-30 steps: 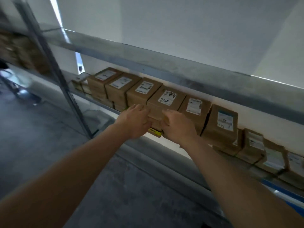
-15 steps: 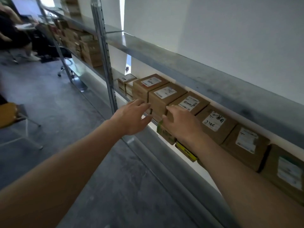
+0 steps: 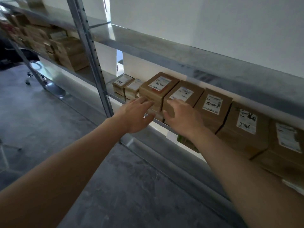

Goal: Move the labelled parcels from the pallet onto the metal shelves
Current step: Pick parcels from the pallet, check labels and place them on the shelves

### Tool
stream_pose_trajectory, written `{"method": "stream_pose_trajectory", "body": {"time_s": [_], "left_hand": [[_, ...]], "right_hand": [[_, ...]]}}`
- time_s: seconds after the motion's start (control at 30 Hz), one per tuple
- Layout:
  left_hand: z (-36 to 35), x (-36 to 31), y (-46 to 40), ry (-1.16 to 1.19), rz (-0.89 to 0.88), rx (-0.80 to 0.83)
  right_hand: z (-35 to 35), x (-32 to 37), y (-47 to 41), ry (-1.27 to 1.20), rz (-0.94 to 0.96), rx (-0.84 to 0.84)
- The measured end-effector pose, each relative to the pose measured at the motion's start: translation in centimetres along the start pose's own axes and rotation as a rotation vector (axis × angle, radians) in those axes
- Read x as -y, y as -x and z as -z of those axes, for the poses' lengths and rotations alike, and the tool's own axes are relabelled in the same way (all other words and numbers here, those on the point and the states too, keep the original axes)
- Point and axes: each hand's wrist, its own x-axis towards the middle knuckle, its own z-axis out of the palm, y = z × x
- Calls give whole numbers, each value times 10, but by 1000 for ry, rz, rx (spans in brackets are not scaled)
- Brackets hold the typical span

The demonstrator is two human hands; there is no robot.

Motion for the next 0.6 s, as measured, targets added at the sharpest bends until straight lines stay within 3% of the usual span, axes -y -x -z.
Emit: {"method": "stream_pose_trajectory", "body": {"time_s": [0.6], "left_hand": [[-31, 114, -153, 89, -107, 82]], "right_hand": [[-86, -16, -169, -31, -132, 55]]}}
